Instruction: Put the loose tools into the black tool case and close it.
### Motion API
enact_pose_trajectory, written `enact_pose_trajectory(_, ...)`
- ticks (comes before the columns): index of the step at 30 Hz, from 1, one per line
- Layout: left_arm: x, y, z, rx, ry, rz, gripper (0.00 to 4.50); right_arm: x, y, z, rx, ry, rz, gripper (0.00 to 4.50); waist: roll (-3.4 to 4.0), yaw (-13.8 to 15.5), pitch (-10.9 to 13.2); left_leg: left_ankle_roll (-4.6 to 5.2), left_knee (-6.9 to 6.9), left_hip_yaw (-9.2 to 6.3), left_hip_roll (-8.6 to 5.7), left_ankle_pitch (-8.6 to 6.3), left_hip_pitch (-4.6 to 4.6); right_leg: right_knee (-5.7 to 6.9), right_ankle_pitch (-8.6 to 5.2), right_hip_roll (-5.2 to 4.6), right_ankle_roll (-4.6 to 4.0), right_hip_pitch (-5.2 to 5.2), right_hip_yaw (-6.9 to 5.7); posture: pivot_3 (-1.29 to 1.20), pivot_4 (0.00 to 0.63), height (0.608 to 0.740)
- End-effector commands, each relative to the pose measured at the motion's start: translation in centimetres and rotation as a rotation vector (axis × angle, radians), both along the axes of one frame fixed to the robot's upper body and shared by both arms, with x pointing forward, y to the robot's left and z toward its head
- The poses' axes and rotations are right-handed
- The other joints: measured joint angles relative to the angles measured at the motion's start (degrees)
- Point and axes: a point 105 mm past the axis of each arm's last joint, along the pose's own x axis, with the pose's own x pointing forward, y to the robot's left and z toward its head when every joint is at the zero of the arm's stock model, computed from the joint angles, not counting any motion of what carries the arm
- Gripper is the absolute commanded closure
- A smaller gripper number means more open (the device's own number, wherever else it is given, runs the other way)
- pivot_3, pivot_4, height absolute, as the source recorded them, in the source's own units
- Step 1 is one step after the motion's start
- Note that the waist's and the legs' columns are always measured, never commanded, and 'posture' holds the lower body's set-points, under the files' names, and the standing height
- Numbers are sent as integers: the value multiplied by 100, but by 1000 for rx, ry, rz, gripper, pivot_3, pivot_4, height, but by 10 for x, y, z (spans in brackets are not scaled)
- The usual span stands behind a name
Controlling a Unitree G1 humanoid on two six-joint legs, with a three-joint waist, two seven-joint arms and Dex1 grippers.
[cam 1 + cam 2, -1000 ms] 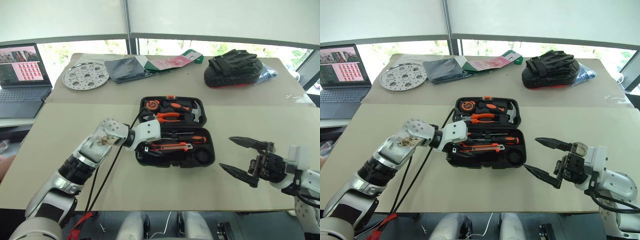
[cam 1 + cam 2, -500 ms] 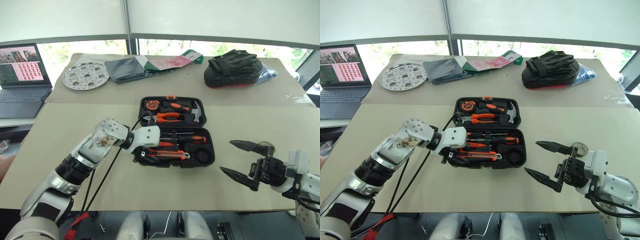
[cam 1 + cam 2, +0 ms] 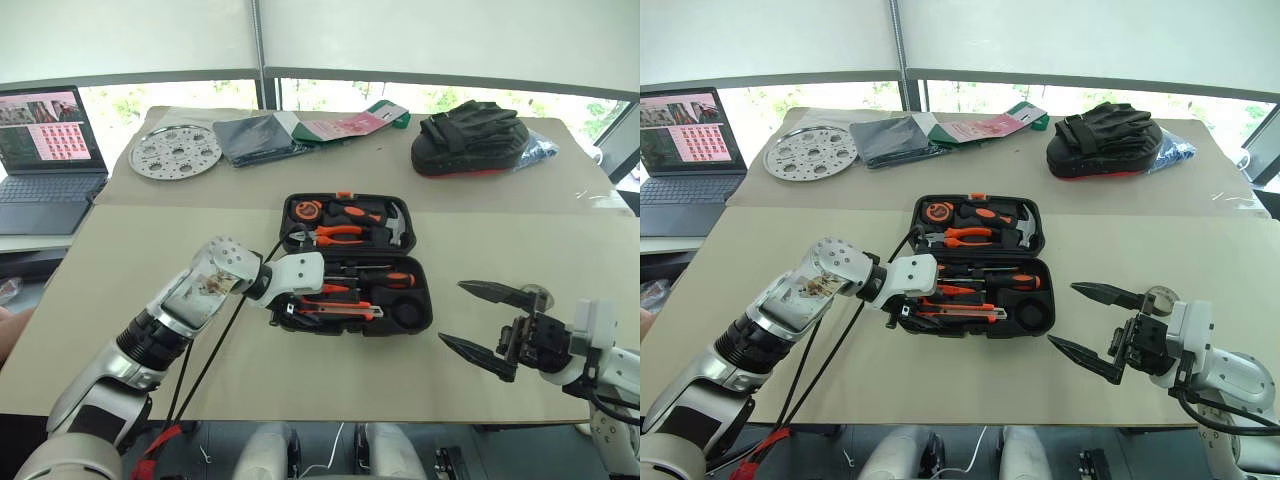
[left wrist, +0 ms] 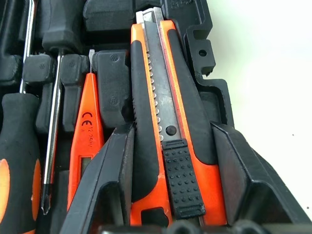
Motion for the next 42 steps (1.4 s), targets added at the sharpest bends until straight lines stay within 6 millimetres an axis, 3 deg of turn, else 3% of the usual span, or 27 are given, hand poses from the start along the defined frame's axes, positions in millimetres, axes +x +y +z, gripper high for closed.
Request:
enact_pose_trajectory(1, -1, -6, 12, -123, -25, -31, 856, -1, 2, 8, 0, -36, 10, 0, 0, -6, 0, 0, -1, 0, 1, 0, 0, 0, 0, 0, 0, -1, 0, 0, 150, 740)
enact_pose_trajectory(7, -6, -8, 47, -342, -34, -98, 856, 1, 1, 7, 3, -32, 9, 0, -1, -13, 1, 0, 6, 0, 1, 0, -5, 3, 1, -3, 0, -5, -1, 0, 150, 740)
enact_pose_trajectory(9, -4, -2, 50, -374, -50, -95, 856, 1, 1, 7, 5, -31, 7, 0, 0, -21, 0, 0, 5, 0, 1, 0, -4, 3, 1, -3, 0, -4, -1, 0, 150, 740)
enact_pose_trajectory(12, -1, 7, 41, -386, -58, -79, 1655, 1, 0, 6, 7, -28, 5, 0, 0, -32, 0, -1, 4, 0, 0, 0, -2, 3, 1, -4, 0, -3, -1, 0, 150, 740)
enact_pose_trajectory(16, -2, 7, 27, -413, -46, -74, 3220, 1, 0, 4, 9, -25, 1, 0, 0, -30, 0, -1, 5, 0, 0, 1, -3, 3, 1, -4, 0, -3, -3, 0, 150, 740)
enact_pose_trajectory(19, -2, 6, 3, -348, -52, -77, 4297, 2, 1, 4, 12, -25, -3, 0, 0, -7, 0, 0, 7, 1, -1, 0, -4, 2, 2, -5, 1, -1, -4, 0, 150, 740)
enact_pose_trajectory(20, -3, 5, -6, -326, -41, -77, 4416, 3, 2, 4, 12, -26, -5, 0, 0, -4, 0, 0, 7, 1, -2, 0, -3, 2, 2, -5, 2, -1, -4, 0, 150, 740)
enact_pose_trajectory(31, 1, 5, -55, -157, 144, 91, 4416, 2, 2, 7, 14, -32, -19, 0, 11, -23, -13, 3, 7, 1, -1, -2, 9, 8, 3, -6, 3, 10, -2, 0, 150, 740)
enact_pose_trajectory(37, 7, 2, -56, -228, 257, 248, 4416, 0, 3, 7, 21, -31, -27, 0, 40, -14, -50, 31, 7, 1, -1, -18, 27, 10, 4, -12, 5, 27, 1, 0, 150, 740)
enact_pose_trajectory(42, -1, 15, -68, -131, 320, 277, 4416, -2, 4, 8, 24, -21, -24, 0, 40, -52, -65, 45, 5, 1, -1, -26, 32, 13, 7, -13, 3, 27, 6, 0, 150, 740)
